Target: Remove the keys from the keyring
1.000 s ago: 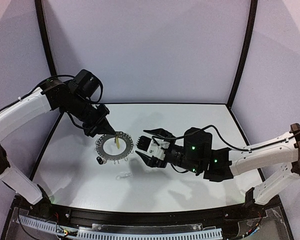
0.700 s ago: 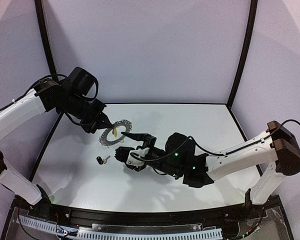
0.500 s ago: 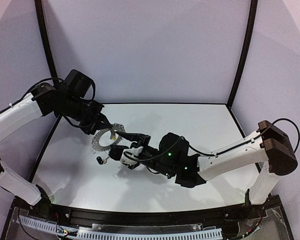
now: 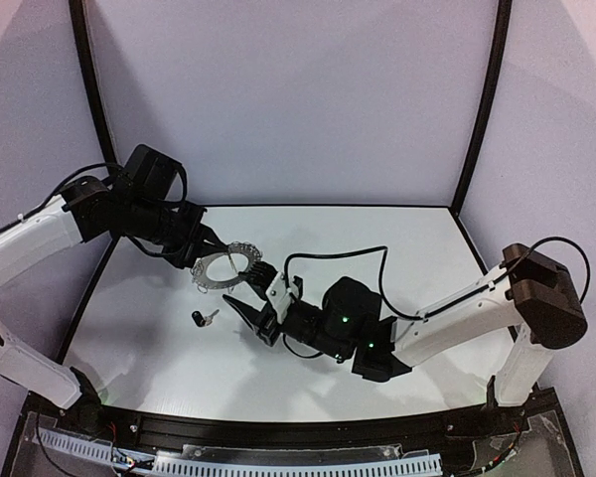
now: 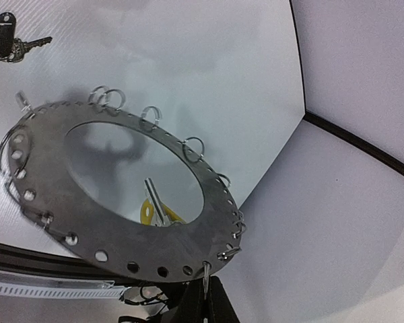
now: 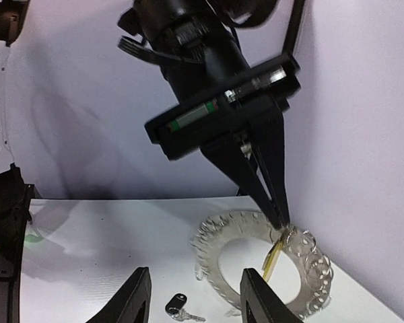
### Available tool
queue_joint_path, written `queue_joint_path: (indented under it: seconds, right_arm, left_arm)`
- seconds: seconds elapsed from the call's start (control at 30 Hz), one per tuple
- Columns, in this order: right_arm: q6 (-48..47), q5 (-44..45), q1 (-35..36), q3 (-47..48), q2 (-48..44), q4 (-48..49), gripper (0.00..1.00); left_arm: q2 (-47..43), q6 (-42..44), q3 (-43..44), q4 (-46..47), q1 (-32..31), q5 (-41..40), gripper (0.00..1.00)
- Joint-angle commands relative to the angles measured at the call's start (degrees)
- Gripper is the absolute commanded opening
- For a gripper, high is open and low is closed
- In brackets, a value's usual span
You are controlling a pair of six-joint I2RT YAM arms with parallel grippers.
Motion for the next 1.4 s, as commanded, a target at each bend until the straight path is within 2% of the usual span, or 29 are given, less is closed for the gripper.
queue_joint_path:
  seconds: [0.0,0.13,0.67,0.97,1.37]
  right_arm:
    - [5.7,4.4,0.1,2.0,3.1,3.6,0.49]
    - [7.3,5.9,-0.6,3.6,5.0,3.7,0.51]
    - [4.0,10.6,-3.0,10.5,10.7,5.3,0.51]
    - [7.3,11.9,-3.9,10.8,12.5,5.0,0.51]
    - [3.9,14.5,-4.8,14.1,14.6,8.5,0.50]
  left_arm:
    - [-3.0,-0.8,-1.4,2.8,0.1,-0.1,0.01]
    - [-3.6,-0.7,-1.8,3.2,0.1,-0.2,0.01]
    - [-3.2,0.0,-2.3,5.1,0.1,1.2,0.01]
    - [-3.1,0.3,-2.0,5.5,0.1,0.9,0.01]
    - [-2.9,0.4,-2.1,5.8,0.1,1.7,0.01]
